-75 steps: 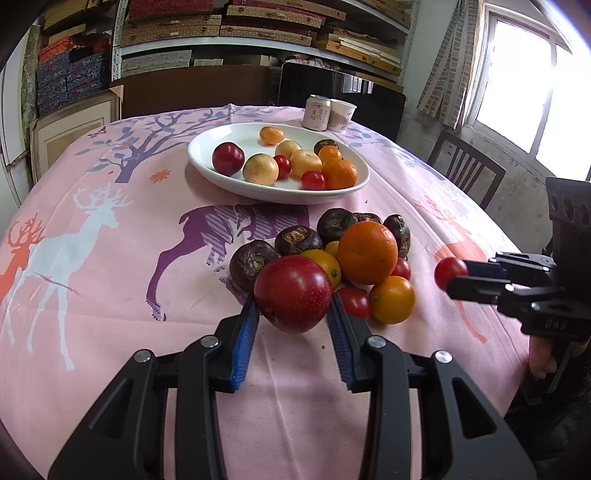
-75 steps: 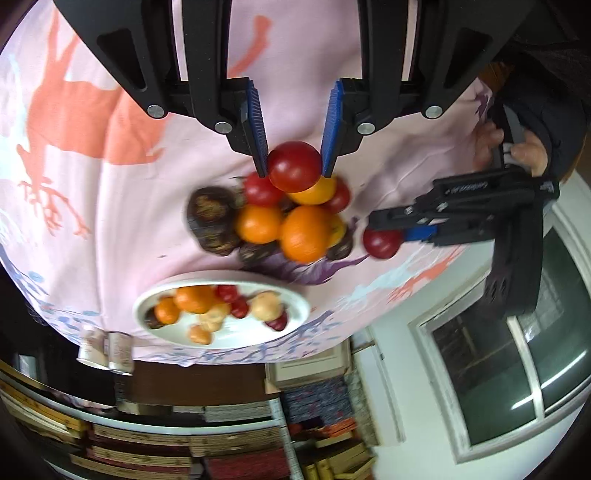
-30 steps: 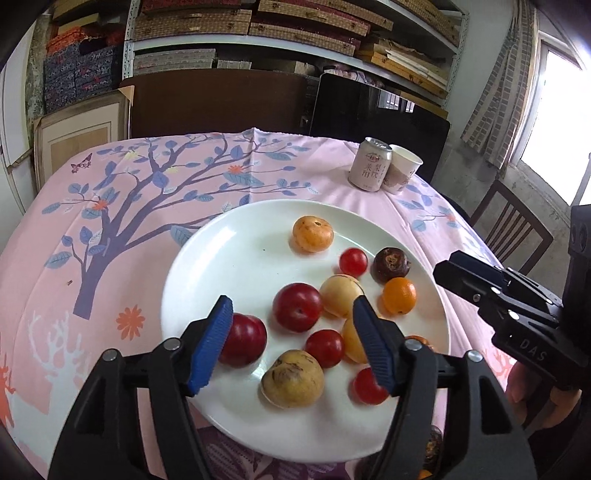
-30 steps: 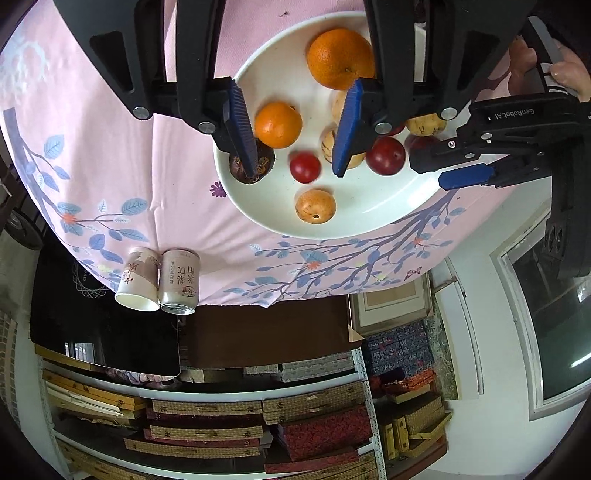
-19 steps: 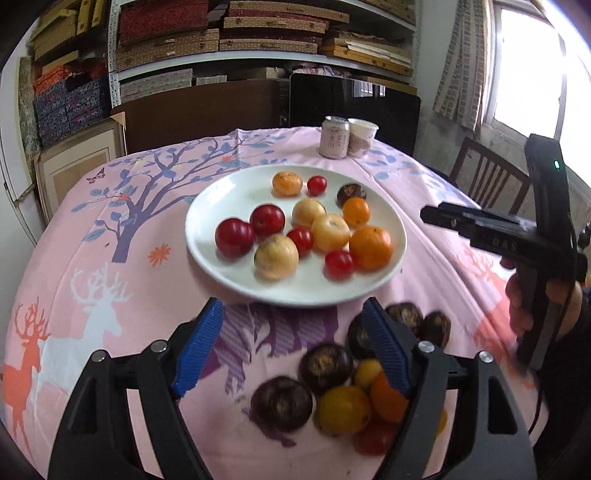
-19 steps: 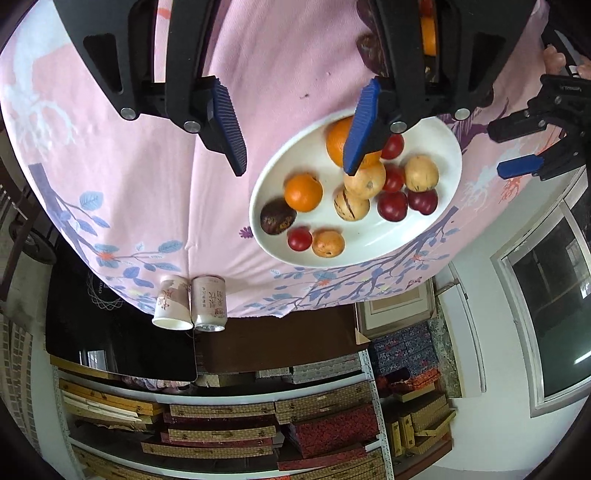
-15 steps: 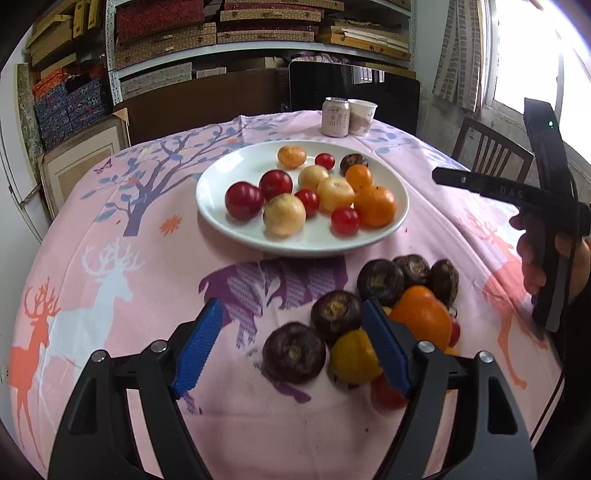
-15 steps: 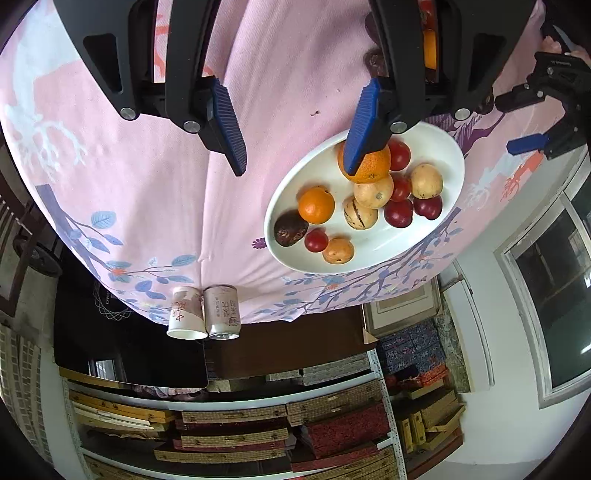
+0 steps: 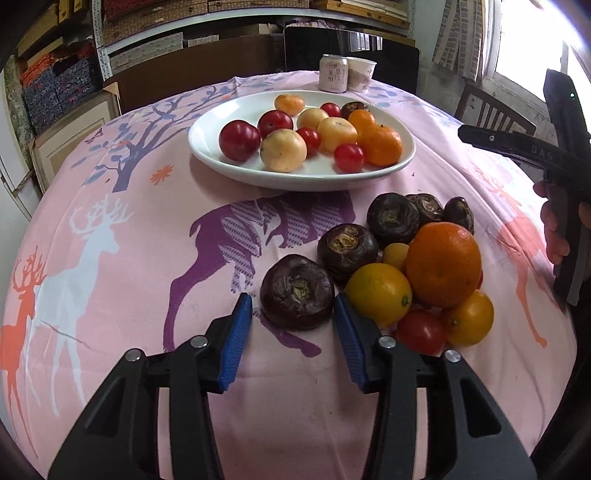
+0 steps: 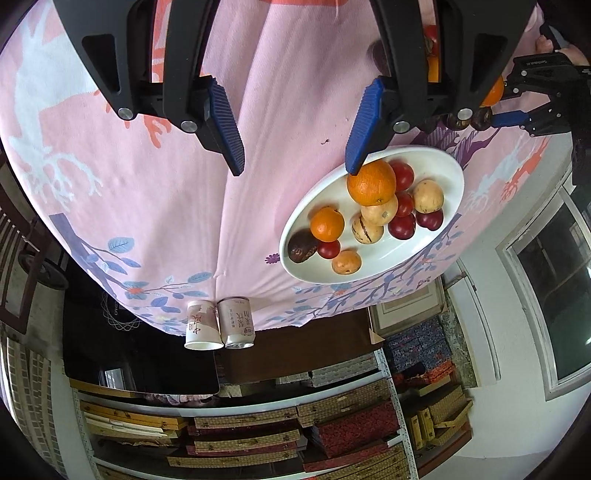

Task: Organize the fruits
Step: 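Grasp a dark purple fruit with the left tool while the right grasps an orange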

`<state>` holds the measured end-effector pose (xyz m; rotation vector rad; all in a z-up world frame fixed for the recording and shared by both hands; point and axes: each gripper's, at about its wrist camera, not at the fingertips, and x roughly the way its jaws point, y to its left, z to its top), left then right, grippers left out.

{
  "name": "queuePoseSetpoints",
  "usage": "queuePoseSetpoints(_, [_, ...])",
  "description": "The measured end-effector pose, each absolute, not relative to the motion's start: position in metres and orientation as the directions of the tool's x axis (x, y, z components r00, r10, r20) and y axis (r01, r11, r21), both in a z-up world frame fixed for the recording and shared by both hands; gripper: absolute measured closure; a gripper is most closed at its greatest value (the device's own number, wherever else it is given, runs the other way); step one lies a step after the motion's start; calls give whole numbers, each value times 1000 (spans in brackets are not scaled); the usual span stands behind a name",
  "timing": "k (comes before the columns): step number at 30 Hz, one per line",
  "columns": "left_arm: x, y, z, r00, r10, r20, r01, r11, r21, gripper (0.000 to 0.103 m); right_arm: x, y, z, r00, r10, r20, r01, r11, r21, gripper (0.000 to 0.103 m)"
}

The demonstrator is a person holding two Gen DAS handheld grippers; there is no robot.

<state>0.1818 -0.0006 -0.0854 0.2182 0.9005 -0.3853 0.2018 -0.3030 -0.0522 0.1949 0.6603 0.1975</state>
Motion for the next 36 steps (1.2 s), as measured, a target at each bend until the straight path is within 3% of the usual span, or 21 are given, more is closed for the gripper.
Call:
queuePoseSetpoints(8, [196,-1,-90,563,-252,-787,402,916,-6,61,202,-301,-57,756,249,-605,-128,963,237,46])
queuePoseSetpoints(12, [199,18,-83,588,-288,-756,349,933,-84,61,202,-296,-56,751,262,-607,-151,962,228,46])
queuePoseSetpoints(17, [203,30,-78,604,-292,-742,307,944,-122,61,179,-273,-48,713,400,-576,-305,917,258,46])
queuePoseSetpoints(21, [201,26,-77,605,-285,-743,320,942,-101,61,145,-224,-46,658,493,-568,-480,857,187,46])
queuePoseSetpoints(25, [199,26,-78,604,-287,-744,323,941,-100,61,133,-189,-43,639,505,-581,-536,834,135,45])
queuePoseSetpoints(29, [199,27,-78,600,-288,-746,318,942,-107,61,136,-160,-51,606,460,-649,-540,837,89,43])
queuePoseSetpoints(31, [199,27,-78,601,-288,-746,318,942,-107,61,137,-155,-54,595,458,-661,-541,836,92,48])
queuePoseSetpoints(32, [199,27,-78,602,-289,-745,318,942,-108,61,138,-153,-55,585,454,-672,-543,835,91,62])
queuePoseSetpoints(36, [199,28,-78,602,-291,-744,318,942,-110,61,135,-151,-57,570,465,-677,-555,826,99,63])
